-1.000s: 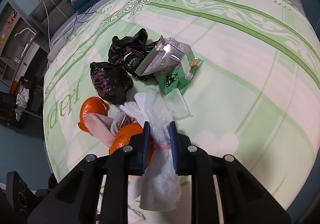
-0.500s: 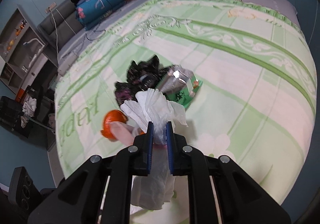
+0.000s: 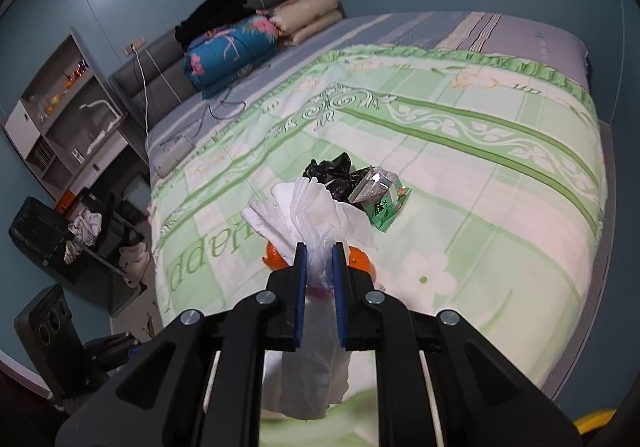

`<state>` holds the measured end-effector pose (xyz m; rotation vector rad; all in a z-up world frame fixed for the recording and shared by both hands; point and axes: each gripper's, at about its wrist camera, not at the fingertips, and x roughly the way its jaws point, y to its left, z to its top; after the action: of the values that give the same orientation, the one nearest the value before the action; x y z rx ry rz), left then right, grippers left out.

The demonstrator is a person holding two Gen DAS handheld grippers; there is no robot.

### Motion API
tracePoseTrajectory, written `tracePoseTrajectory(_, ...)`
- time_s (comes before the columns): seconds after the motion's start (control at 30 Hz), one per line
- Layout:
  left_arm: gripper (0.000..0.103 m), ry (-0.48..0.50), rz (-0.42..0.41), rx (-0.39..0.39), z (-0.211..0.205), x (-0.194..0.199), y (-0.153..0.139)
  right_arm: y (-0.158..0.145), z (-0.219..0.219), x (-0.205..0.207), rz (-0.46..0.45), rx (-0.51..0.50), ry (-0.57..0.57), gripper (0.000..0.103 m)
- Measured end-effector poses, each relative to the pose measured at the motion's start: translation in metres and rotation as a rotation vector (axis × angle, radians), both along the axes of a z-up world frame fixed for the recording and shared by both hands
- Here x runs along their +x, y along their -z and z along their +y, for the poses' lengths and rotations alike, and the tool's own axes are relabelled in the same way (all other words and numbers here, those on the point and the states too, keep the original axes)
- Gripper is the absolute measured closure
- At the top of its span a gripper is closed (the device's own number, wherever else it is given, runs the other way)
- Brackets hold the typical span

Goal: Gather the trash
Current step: 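Carry both white tissues in the two tools over to the bin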

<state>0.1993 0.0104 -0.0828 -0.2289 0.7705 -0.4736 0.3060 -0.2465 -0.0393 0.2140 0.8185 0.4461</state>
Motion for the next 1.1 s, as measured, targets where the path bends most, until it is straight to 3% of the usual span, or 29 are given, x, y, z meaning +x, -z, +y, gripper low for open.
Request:
tracePoseTrajectory(0.47, 0.08, 0.025, -0.115, -0.012, -0.024, -0.05, -0.058, -0.037, -0.058, -0.107, -0.157, 0.044, 0.112, 0.092)
tracePoseTrajectory(1.1, 0.08, 0.195, -0.217, -0.015, -0.097, -0.091, -0.097, -0.041, -0.149, -0.21, -0.256, 0.071, 0.363, 0.092)
